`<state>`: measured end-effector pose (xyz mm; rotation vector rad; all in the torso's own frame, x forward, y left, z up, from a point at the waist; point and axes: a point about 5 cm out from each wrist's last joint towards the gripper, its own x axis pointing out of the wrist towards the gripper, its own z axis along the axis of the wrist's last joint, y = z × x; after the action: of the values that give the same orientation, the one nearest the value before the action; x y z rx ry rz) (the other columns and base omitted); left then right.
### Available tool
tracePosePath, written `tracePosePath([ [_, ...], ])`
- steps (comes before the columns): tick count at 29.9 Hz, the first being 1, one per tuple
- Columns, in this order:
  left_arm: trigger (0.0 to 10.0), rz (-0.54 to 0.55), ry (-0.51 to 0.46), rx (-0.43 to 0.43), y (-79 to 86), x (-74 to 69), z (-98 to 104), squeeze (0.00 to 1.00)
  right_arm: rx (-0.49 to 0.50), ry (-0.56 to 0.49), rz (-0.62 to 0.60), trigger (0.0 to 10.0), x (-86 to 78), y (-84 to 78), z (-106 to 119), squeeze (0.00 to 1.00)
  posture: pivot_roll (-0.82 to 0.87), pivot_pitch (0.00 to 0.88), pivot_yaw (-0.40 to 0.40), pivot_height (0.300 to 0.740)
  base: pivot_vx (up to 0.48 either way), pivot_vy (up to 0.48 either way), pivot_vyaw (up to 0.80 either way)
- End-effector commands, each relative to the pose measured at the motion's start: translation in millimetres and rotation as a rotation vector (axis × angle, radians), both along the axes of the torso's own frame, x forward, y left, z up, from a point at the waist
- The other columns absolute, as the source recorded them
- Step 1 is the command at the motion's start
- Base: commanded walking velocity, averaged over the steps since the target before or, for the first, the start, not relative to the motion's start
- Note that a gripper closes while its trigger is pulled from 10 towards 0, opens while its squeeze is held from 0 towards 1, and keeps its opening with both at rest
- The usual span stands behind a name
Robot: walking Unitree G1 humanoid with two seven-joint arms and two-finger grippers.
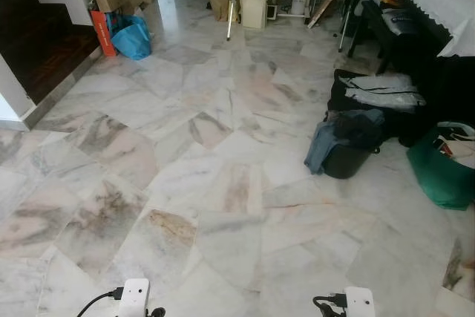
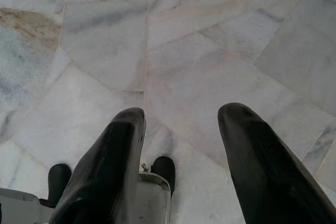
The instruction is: Move the pillow to the sofa from floor
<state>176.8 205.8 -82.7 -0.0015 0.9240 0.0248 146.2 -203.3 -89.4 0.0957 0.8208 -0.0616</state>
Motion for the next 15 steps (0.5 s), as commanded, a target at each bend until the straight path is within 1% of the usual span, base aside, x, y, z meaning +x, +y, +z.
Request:
tracePosePath([
  [1, 10.0, -0.119, 0.138, 0.085, 14.9, -29.3, -10.3, 0.0, 0.042, 0.282, -0.275, 10.0, -99.4, -110.1, 6.0, 0.0, 0.05, 0.0, -0.072, 0.74, 0.0, 0.0, 0.0],
  [11, 10.0, -0.129, 0.135, 0.084, 14.5, -31.2, -10.8, 0.0, 0.039, 0.287, -0.283, 10.0, -101.5, -109.7, 5.4, 0.0, 0.05, 0.0, -0.066, 0.74, 0.0, 0.0, 0.0],
  [15, 10.0, -0.138, 0.136, 0.087, 15.1, -32.1, -10.9, 0.0, 0.032, 0.297, -0.265, 10.0, -102.2, -109.0, 5.0, 0.0, 0.05, 0.0, -0.062, 0.74, 0.0, 0.0, 0.0],
])
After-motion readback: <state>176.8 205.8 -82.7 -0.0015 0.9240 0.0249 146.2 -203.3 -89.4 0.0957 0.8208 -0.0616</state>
